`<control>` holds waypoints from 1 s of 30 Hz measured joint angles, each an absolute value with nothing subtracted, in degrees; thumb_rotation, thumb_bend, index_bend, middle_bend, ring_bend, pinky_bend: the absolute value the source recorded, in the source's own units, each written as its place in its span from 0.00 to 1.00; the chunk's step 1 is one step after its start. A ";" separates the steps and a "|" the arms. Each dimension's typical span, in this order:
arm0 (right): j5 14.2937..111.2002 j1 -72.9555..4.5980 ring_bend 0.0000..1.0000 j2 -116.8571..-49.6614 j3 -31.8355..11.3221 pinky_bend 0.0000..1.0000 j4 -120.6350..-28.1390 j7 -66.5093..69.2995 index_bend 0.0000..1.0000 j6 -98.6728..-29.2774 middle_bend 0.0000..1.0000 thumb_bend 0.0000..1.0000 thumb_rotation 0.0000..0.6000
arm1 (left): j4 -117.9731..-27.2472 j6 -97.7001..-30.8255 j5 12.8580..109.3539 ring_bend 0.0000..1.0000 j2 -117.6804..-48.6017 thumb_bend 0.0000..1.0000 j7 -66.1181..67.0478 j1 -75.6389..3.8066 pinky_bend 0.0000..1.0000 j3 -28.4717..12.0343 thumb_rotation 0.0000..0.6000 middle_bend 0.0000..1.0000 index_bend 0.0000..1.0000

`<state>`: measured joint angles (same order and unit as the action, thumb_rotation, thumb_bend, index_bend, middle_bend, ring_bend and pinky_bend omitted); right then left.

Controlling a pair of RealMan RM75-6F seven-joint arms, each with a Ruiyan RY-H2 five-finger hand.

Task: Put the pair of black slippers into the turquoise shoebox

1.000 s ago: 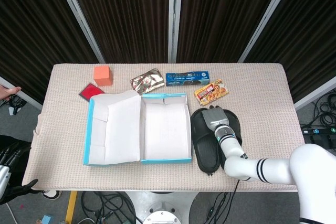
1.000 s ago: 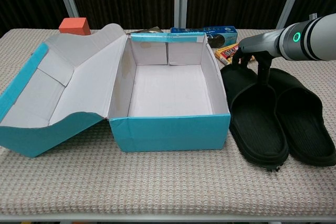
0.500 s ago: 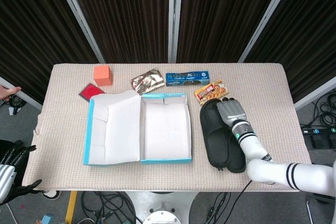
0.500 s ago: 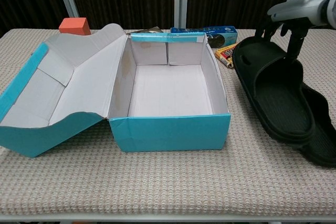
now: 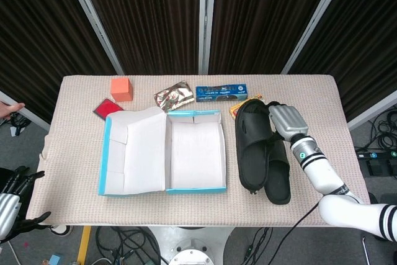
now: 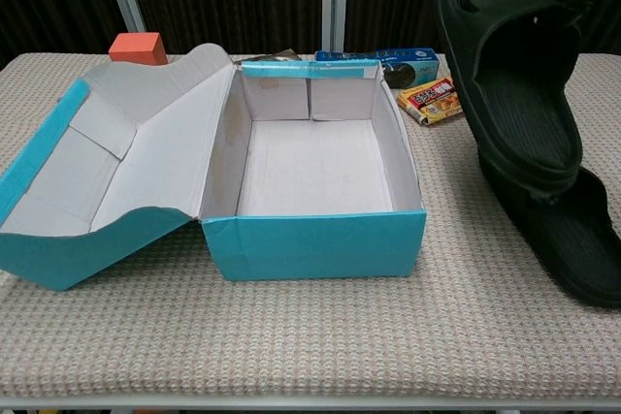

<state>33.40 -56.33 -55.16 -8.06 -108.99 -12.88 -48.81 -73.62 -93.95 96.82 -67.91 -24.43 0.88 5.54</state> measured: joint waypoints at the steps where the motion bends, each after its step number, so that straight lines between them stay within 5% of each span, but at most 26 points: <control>1: 34.31 -55.79 0.17 -55.14 -8.82 0.27 -109.05 -11.59 0.49 -48.80 0.42 0.11 1.00 | -73.61 -93.97 96.76 0.03 -67.87 0.00 -24.46 0.91 0.10 5.52 1.00 0.19 0.13; 13: 40.73 -52.13 0.20 -61.75 -17.01 0.29 -107.40 3.14 0.49 -50.41 0.43 0.10 1.00 | -72.44 -93.74 95.95 0.04 -67.89 0.00 -25.69 0.96 0.10 5.23 1.00 0.19 0.13; 30: 60.00 -48.51 0.20 -86.89 -19.83 0.29 -87.80 26.04 0.50 -52.55 0.44 0.08 1.00 | -68.87 -93.95 94.74 0.03 -68.76 0.00 -28.50 1.59 0.10 4.78 1.00 0.19 0.13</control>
<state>60.00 -48.51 -86.89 -19.83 -87.80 26.04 -52.55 -68.87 -93.95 94.74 -68.76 -28.50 1.59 4.78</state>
